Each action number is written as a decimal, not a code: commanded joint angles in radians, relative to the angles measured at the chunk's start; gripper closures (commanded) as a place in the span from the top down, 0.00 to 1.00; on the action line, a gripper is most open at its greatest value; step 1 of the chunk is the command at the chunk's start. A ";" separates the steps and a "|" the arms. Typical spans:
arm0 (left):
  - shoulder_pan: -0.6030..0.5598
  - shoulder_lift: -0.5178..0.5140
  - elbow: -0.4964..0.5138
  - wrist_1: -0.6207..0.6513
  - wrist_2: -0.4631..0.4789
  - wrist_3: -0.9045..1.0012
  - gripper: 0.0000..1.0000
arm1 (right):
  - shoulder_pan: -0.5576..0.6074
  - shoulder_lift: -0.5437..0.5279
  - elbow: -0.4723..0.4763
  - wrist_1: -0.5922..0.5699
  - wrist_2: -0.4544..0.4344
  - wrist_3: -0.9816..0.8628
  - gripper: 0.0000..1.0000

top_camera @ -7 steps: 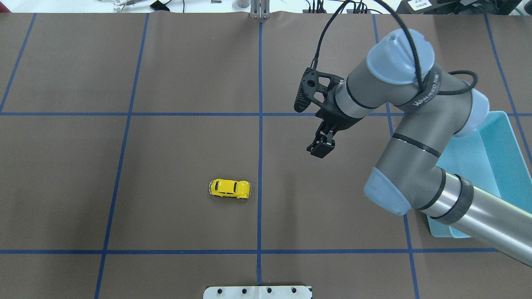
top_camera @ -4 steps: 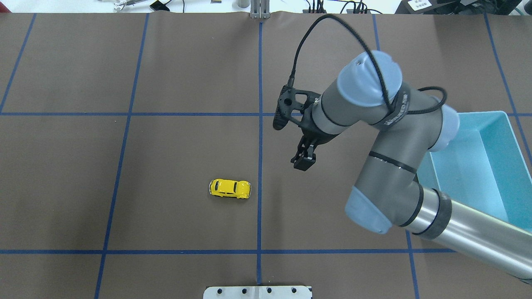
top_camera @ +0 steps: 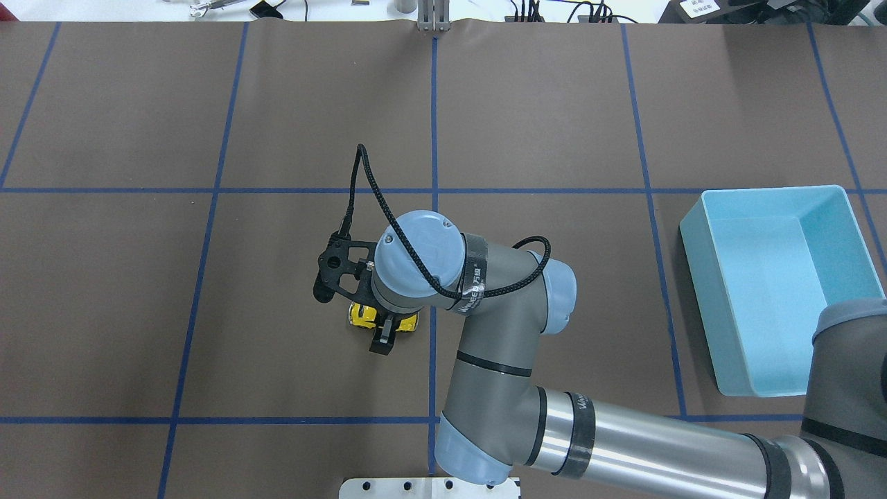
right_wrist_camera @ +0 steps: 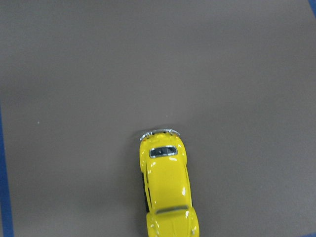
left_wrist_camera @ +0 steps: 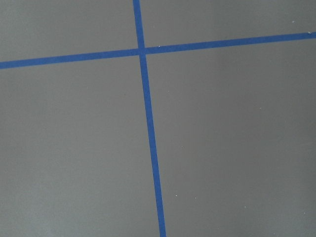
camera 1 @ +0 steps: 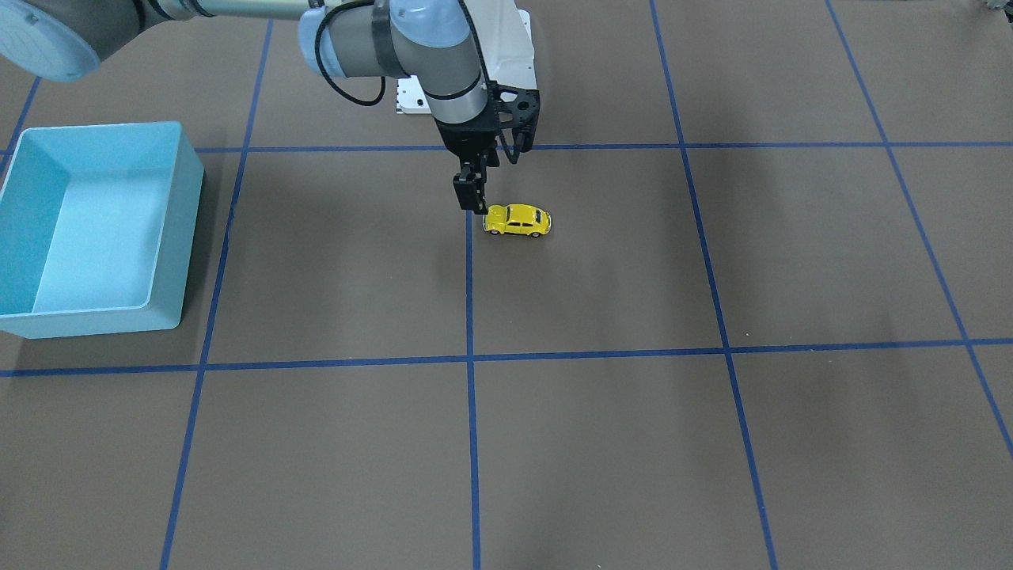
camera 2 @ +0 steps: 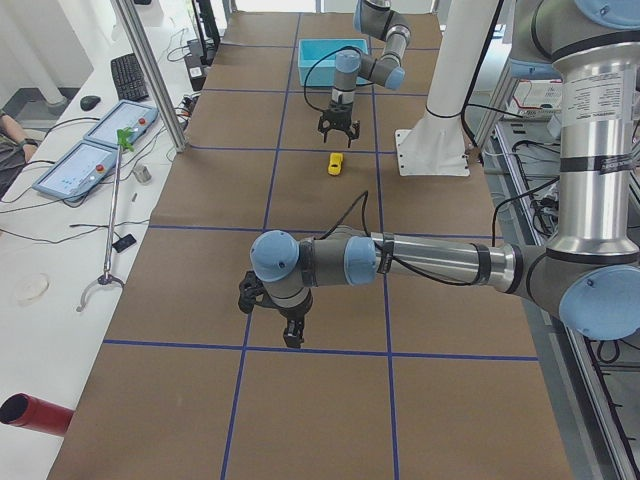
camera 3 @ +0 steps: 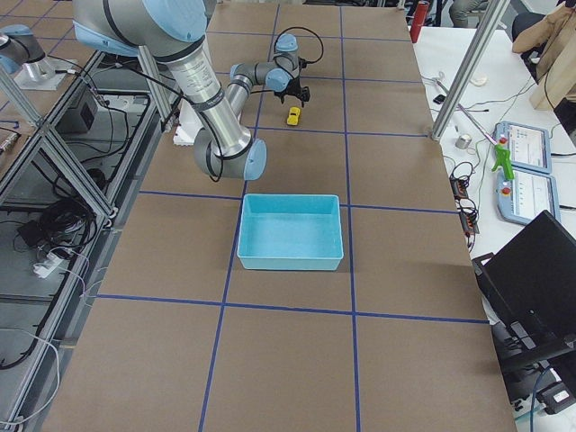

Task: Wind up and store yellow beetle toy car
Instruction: 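Lower the right gripper onto the yellow car and grasp it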

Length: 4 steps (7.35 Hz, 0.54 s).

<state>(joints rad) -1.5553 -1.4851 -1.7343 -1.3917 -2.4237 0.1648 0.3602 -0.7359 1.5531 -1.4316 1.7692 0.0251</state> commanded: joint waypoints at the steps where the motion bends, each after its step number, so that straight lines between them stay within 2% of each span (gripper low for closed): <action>1: 0.000 -0.001 0.033 -0.059 0.000 -0.010 1.00 | -0.003 0.007 -0.109 0.107 -0.024 -0.008 1.00; 4: 0.000 -0.011 0.033 -0.058 0.002 -0.015 1.00 | -0.018 0.013 -0.125 0.109 -0.046 -0.007 1.00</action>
<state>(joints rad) -1.5554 -1.4924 -1.7019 -1.4486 -2.4227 0.1518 0.3478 -0.7245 1.4349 -1.3255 1.7343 0.0175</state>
